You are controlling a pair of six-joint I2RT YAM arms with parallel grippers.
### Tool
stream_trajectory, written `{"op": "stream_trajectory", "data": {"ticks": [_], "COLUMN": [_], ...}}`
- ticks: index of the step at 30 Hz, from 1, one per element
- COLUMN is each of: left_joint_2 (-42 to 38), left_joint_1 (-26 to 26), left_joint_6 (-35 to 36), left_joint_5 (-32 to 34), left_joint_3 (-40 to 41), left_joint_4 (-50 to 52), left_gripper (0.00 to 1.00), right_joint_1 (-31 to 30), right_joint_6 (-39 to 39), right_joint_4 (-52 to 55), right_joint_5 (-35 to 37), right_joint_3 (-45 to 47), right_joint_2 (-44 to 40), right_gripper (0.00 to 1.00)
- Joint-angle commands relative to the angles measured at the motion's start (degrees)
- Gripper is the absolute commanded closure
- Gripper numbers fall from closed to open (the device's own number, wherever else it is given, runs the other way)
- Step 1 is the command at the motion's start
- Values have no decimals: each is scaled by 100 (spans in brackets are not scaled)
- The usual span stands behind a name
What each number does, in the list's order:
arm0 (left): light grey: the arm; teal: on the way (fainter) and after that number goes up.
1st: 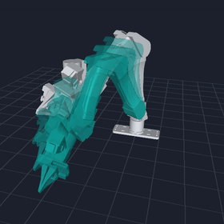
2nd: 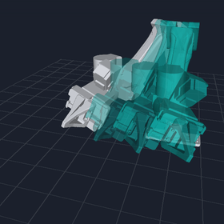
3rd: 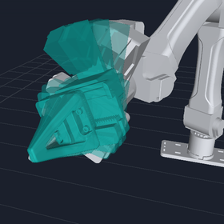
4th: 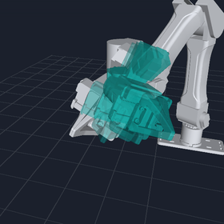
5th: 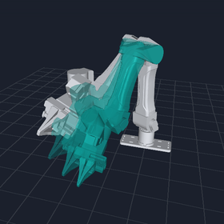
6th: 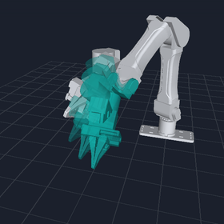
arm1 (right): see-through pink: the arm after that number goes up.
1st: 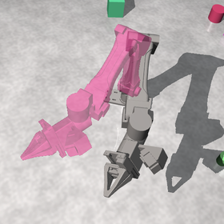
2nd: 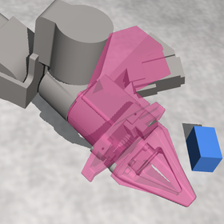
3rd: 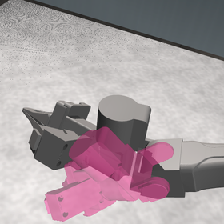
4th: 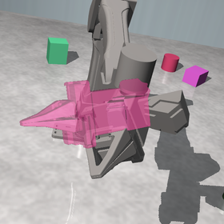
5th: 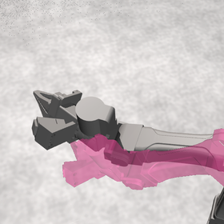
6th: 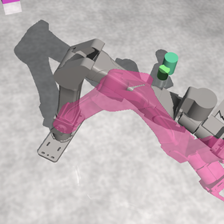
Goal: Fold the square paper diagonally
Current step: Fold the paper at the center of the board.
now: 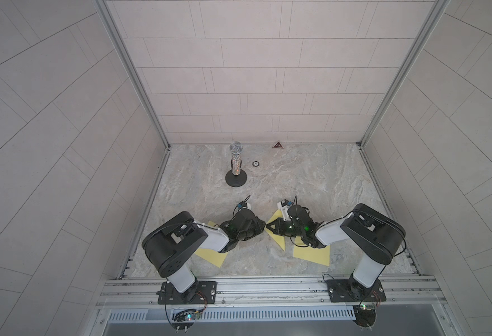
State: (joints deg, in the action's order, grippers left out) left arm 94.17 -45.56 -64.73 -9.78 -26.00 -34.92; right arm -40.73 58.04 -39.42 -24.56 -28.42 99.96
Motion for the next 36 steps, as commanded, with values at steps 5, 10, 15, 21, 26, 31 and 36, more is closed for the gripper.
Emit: {"op": "stream_trajectory", "data": {"ticks": [5, 10, 15, 21, 26, 31, 36], "left_joint_2": [63, 24, -56, -119, -153, -171, -161], "left_joint_1": [-110, -111, -120, -123, -119, -124, -123], "left_joint_6": [-92, -75, 13, 92, -47, -173, -377], "left_joint_5": [-30, 57, 47, 53, 11, 5, -44], "left_joint_3": [63, 75, 73, -22, -41, -36, -16], "left_joint_4": [305, 386, 631, 741, 570, 531, 342], "left_gripper": [81, 83, 84, 84, 84, 84, 84], "right_joint_1": [-18, -14, -14, -14, -14, -14, -15], "right_joint_6": [-82, -74, -108, -117, -114, -118, -118], "right_joint_4": [1354, 1345, 1367, 1296, 1295, 1287, 1235], "right_joint_5": [153, 153, 134, 54, 77, 56, 65], "right_joint_3": [286, 276, 250, 278, 305, 316, 354], "right_joint_2": [301, 305, 283, 315, 288, 297, 305], "right_gripper": [100, 100, 100, 100, 100, 100, 100]}}
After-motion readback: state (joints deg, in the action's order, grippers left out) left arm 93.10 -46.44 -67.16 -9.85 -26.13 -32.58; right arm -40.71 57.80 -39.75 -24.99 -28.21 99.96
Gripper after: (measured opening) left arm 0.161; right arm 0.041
